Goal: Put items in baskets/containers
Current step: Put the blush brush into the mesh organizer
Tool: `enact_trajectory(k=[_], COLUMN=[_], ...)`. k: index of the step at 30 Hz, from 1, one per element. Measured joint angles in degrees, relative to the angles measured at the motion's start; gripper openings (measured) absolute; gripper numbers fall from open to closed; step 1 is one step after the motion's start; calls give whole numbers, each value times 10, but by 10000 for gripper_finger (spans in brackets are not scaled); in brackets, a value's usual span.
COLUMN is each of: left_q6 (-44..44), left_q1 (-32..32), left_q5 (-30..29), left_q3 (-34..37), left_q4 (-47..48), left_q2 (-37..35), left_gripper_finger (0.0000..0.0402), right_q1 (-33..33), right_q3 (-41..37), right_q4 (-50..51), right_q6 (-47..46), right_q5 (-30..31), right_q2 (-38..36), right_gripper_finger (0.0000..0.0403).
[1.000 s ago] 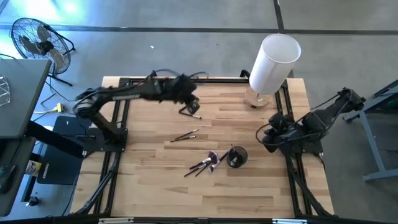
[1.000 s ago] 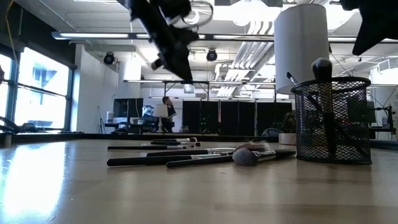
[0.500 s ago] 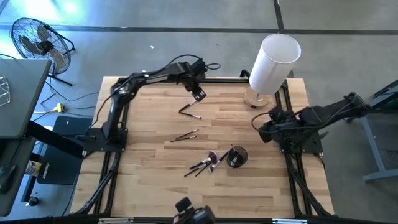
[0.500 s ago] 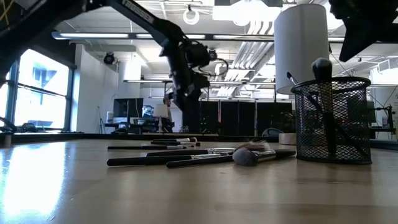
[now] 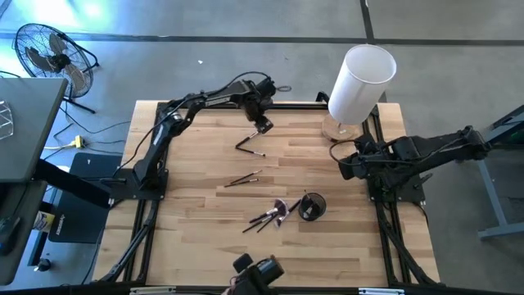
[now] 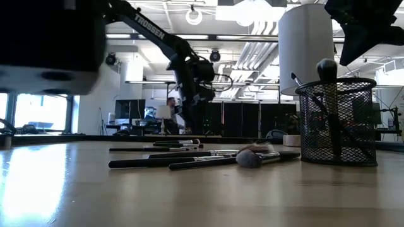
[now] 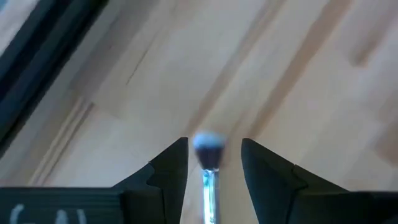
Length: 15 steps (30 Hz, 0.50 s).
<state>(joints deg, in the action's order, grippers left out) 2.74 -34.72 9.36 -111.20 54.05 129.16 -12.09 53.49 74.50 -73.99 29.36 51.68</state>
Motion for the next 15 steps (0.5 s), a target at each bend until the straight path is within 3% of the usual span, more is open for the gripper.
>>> enact_trajectory(k=[6,10,15], left_q6=[2,4,-13], left_q1=[-15,-29,-32], left_q5=[54,124,111], left_q3=[1,2,2], left_q4=[43,65,81], left_q2=[10,15,14], left_gripper_finger=[145,128,103], right_q1=[13,18,20], right_q3=[0,0,0], right_q4=[-3,-13,-27], right_q6=[2,6,10], right_q5=[0,1,11], right_q2=[0,0,0], right_gripper_finger=[1,2,2])
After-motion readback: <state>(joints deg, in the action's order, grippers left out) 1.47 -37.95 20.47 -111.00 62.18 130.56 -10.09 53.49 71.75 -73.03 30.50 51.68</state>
